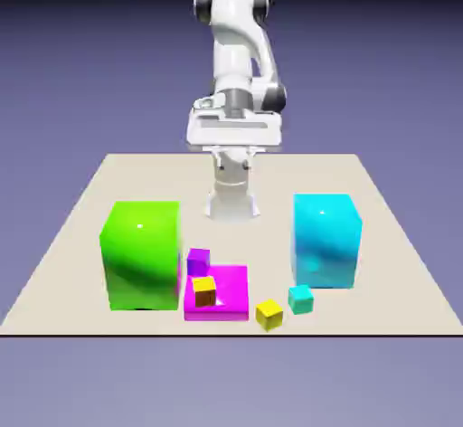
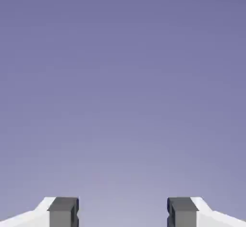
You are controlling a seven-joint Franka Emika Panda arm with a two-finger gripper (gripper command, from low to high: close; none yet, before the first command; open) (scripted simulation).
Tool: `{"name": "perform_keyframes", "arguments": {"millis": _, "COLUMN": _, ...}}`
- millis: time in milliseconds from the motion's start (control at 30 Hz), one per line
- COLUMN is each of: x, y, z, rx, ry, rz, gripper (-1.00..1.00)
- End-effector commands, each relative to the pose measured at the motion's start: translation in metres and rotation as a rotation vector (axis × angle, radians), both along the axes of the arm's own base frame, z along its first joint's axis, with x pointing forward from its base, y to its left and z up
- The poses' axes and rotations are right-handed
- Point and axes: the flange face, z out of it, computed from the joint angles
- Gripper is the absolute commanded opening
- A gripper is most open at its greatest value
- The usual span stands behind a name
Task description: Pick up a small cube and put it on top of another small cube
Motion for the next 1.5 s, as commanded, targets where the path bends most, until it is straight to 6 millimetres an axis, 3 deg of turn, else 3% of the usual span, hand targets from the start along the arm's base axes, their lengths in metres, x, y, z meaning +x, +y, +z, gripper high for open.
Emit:
{"name": "perform_keyframes", "arguments": {"millis": 0, "x": 0.007, "y": 0.001, "z": -0.009, "rx": 0.050, "ry": 0.042, "rz": -0.039, "gripper": 0.00}}
{"name": "perform_keyframes", "arguments": {"millis": 233, "x": 0.048, "y": 0.019, "z": -0.081, "rx": 0.362, "ry": 0.351, "rz": -0.335, "gripper": 0.00}}
{"name": "perform_keyframes", "arguments": {"millis": 467, "x": 0.071, "y": 0.051, "z": -0.165, "rx": 0.600, "ry": 0.671, "rz": -0.675, "gripper": 0.00}}
{"name": "perform_keyframes", "arguments": {"millis": 733, "x": 0.075, "y": 0.097, "z": -0.268, "rx": 0.777, "ry": 1.030, "rz": -1.114, "gripper": 0.00}}
{"name": "perform_keyframes", "arguments": {"millis": 800, "x": 0.074, "y": 0.099, "z": -0.271, "rx": 0.781, "ry": 1.041, "rz": -1.128, "gripper": 0.00}}
{"name": "perform_keyframes", "arguments": {"millis": 967, "x": 0.069, "y": 0.121, "z": -0.336, "rx": 0.780, "ry": 1.041, "rz": -1.128, "gripper": 0.00}}
{"name": "perform_keyframes", "arguments": {"millis": 1000, "x": 0.069, "y": 0.121, "z": -0.336, "rx": 0.780, "ry": 1.041, "rz": -1.128, "gripper": -1.00}}
{"name": "perform_keyframes", "arguments": {"millis": 1033, "x": 0.069, "y": 0.121, "z": -0.336, "rx": 0.780, "ry": 1.041, "rz": -1.128, "gripper": -1.00}}
{"name": "perform_keyframes", "arguments": {"millis": 1200, "x": 0.074, "y": 0.099, "z": -0.271, "rx": 0.781, "ry": 1.041, "rz": -1.128, "gripper": -1.00}}
{"name": "perform_keyframes", "arguments": {"millis": 1233, "x": 0.074, "y": 0.099, "z": -0.271, "rx": 0.781, "ry": 1.041, "rz": -1.128, "gripper": -1.00}}
{"name": "perform_keyframes", "arguments": {"millis": 1467, "x": 0.130, "y": 0.051, "z": -0.232, "rx": 0.566, "ry": 1.105, "rz": -0.684, "gripper": -1.00}}
